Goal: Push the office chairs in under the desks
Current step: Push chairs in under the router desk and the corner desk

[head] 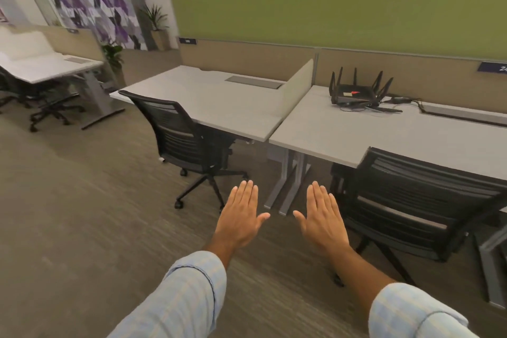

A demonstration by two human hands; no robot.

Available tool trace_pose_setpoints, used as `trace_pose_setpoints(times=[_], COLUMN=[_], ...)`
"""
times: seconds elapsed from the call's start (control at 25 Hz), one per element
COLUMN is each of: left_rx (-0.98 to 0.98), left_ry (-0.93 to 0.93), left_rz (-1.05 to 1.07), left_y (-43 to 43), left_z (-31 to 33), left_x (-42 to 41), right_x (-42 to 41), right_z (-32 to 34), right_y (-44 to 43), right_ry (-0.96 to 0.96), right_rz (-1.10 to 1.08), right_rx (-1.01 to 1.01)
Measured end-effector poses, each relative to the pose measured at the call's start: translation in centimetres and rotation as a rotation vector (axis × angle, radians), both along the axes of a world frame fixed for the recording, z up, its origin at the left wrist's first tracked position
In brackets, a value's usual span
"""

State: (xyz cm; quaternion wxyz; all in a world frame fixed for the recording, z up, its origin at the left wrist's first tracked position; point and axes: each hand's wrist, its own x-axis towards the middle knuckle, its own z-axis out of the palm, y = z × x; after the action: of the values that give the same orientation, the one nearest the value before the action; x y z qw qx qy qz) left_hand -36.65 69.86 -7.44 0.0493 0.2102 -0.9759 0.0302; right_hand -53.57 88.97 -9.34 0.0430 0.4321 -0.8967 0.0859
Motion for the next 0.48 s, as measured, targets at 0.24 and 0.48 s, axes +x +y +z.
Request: trace_pose_setpoints(times=[0.24, 0.48], left_rx=[-0.011, 0.007], left_ry=[0.002, 0.035], left_rz=[0.048, 0.129], left_y=[-14.7, -26.2], left_z=[0.1, 0.7], left_x=[7.2, 11.5], right_x=[6.2, 10.0], right_z=[-0.3, 0.2], right_y=[-14.0, -26.0], right_ry=[-0.07, -0.054], right_rz=[-0.036, 0.053], right_rx=[-0.078, -0.04])
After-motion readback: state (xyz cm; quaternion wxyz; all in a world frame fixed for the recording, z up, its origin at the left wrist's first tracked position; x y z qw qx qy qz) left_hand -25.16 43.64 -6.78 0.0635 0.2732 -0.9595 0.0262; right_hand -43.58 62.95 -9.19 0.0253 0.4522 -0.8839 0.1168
